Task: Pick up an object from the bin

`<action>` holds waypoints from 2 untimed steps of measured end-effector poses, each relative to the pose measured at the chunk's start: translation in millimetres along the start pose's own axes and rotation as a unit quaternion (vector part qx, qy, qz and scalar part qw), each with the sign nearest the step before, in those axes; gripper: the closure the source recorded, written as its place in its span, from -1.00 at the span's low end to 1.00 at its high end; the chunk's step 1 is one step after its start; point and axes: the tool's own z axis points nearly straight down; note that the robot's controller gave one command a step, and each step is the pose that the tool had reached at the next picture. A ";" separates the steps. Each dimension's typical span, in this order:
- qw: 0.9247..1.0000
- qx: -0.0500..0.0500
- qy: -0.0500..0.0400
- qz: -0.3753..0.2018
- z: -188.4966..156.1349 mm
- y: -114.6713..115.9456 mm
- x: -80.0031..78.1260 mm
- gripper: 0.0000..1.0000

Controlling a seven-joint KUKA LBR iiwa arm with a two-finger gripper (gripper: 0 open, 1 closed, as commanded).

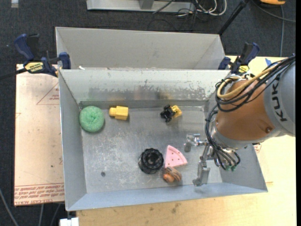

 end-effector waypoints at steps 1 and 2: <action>1.000 0.000 -0.003 0.022 56.0 50.5 -16.8 -1.00; 0.999 0.000 0.003 0.052 70.1 77.2 -25.4 -1.00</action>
Offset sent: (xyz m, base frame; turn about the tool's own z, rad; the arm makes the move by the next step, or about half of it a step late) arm 0.0357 0.0878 -0.0469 0.1388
